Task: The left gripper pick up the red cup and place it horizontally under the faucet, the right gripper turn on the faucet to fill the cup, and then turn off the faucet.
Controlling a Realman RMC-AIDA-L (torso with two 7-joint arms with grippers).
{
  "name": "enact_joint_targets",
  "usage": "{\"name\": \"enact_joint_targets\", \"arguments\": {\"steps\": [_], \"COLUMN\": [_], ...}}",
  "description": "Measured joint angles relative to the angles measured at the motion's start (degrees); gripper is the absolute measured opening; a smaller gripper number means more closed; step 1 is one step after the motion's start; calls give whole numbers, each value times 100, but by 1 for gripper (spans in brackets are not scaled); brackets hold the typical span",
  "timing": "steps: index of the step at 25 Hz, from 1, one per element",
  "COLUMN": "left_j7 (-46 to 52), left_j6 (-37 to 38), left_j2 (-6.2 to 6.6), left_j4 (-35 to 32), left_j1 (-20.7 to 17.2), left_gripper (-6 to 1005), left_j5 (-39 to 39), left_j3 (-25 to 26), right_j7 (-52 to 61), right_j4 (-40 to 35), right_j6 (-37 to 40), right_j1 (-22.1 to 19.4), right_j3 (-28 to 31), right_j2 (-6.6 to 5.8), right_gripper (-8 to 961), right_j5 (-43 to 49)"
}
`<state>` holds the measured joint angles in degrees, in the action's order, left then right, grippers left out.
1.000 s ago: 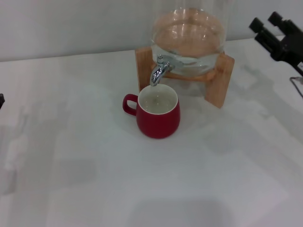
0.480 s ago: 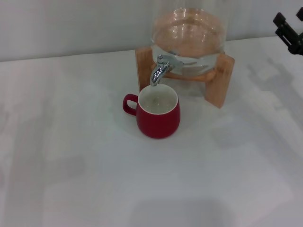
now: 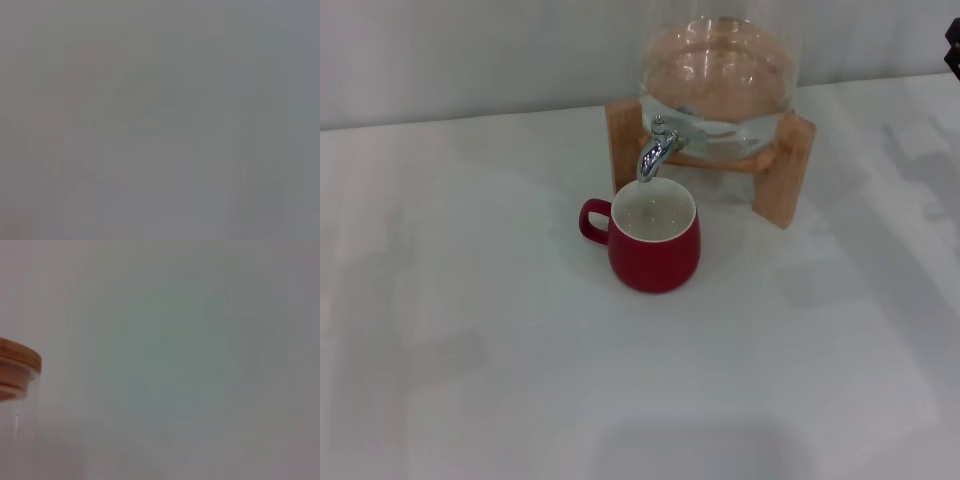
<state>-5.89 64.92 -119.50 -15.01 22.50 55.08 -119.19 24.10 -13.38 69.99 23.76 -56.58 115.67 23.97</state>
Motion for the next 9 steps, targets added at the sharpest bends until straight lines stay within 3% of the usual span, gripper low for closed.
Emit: {"name": "enact_joint_targets", "arguments": {"steps": [9], "left_j7": [-26], "left_j6": [18], "left_j2": [8], "left_j4": [31], "left_j1": [-9], "left_gripper": [880], "left_j5": [17], "left_j3": [1], "right_j7": [48], "right_j4": [93], "right_j6": [23], "right_j1": [51], "right_j3": [10], "right_j2": [16], "right_gripper": [721], "right_j5": [-48]}}
